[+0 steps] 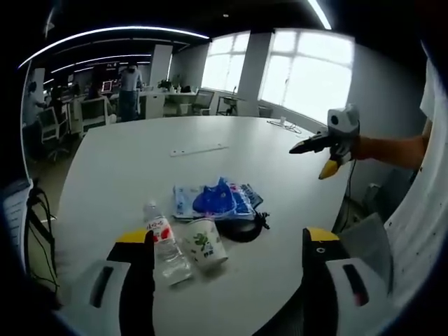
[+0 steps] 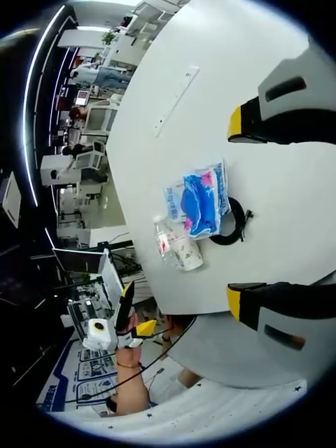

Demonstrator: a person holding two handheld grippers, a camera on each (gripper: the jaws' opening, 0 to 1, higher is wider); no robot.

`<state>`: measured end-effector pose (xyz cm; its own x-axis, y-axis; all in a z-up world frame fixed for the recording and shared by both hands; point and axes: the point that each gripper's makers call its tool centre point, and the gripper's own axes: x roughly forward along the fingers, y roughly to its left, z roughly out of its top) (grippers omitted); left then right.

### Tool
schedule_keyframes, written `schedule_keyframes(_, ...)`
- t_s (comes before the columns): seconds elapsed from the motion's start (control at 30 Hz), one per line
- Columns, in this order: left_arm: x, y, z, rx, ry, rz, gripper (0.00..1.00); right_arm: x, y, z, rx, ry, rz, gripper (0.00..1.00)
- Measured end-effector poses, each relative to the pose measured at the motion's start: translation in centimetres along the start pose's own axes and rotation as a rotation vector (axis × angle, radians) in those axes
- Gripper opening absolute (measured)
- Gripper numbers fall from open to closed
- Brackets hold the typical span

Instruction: Arrange the tabletop items into an orderly group along one side of the table until the central work area is clear of visible clutter.

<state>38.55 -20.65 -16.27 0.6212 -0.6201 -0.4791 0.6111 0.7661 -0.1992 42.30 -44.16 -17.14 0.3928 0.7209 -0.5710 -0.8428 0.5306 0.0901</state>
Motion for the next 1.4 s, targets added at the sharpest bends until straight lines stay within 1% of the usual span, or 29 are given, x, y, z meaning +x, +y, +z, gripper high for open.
schedule_keyframes(0.3,1.3,-1.0,0.9,0.0,-0.014,-0.013,0.88,0.6,-0.7,0.7,-0.011,-0.008,0.009,0.8)
schedule_keyframes(0.8,3.7,-2.8,1.7,-0.013,-0.022,-0.047,0.84,1.5,-1.5,1.3,-0.019,-0.016,0.016,0.78)
schedule_keyframes(1.0,4.4,-3.2,1.7,-0.011,-0.017,-0.056,0.82,1.7,-1.9,1.3,-0.02,-0.015,0.016,0.77)
schedule_keyframes(1.3,5.6,-3.7,1.9,-0.017,-0.02,-0.056,0.75,2.3,-1.8,1.3,-0.029,-0.011,0.025,0.75)
schedule_keyframes(1.4,5.9,-4.0,1.7,-0.018,-0.02,-0.056,0.74,2.5,-1.7,1.2,-0.03,-0.012,0.028,0.74)
